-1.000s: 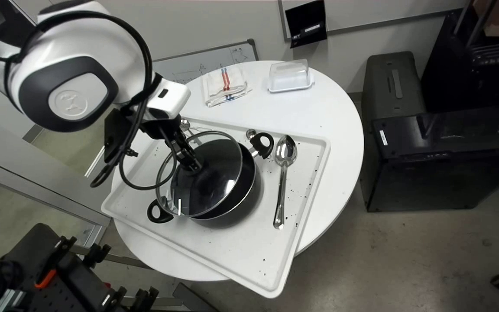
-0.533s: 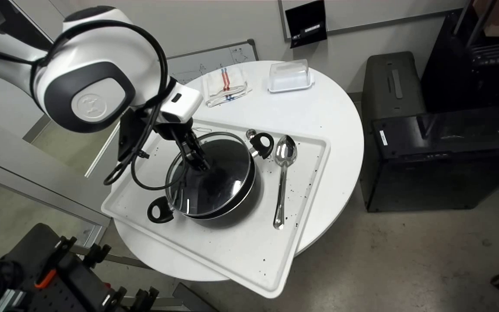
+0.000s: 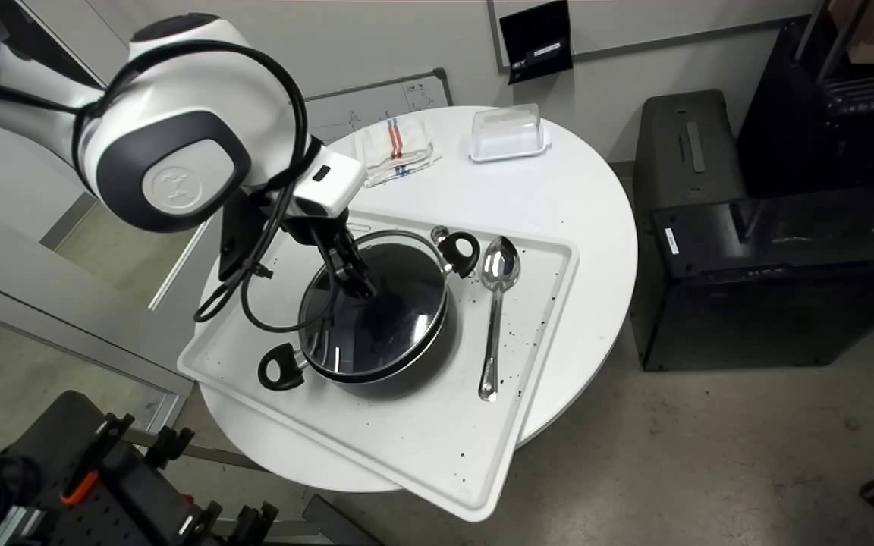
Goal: Put the lid on the pot
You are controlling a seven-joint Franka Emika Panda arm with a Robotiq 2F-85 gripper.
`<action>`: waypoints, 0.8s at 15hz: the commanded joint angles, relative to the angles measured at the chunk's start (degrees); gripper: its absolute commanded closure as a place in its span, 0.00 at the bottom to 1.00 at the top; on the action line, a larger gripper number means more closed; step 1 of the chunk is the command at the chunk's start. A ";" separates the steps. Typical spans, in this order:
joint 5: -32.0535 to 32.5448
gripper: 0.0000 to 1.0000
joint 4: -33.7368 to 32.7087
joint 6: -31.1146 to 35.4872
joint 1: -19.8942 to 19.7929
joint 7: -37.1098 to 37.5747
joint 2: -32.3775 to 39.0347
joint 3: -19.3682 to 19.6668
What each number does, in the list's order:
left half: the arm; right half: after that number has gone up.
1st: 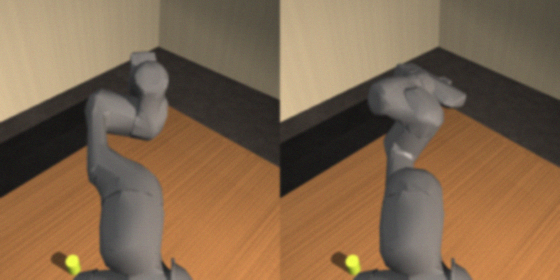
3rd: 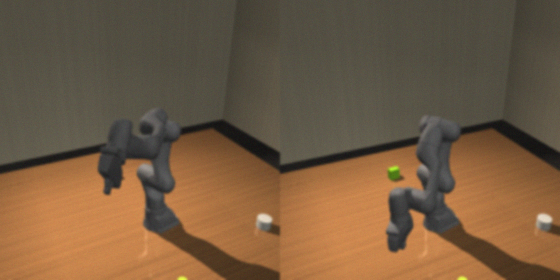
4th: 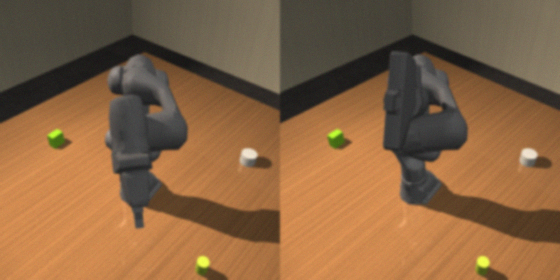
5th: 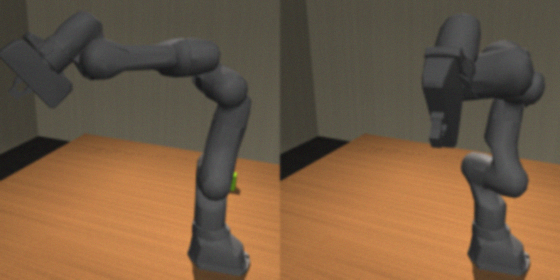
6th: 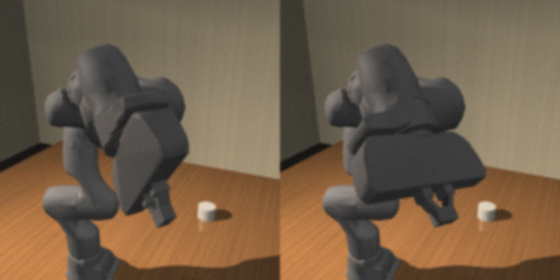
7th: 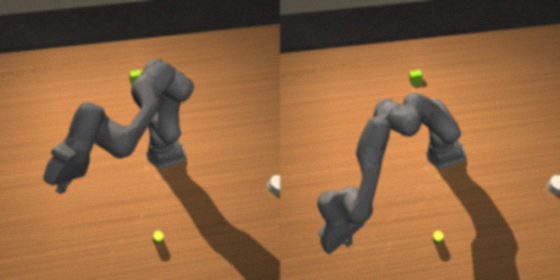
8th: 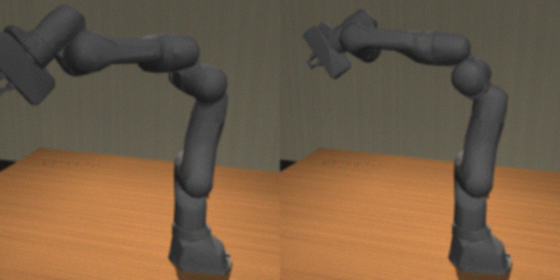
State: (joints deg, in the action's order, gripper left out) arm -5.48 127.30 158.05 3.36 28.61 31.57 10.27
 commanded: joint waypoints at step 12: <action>-1.83 0.76 0.92 -0.74 -0.29 -0.25 -0.44 -0.11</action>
State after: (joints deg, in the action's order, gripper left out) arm -5.60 127.64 158.05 3.19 28.63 32.02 10.27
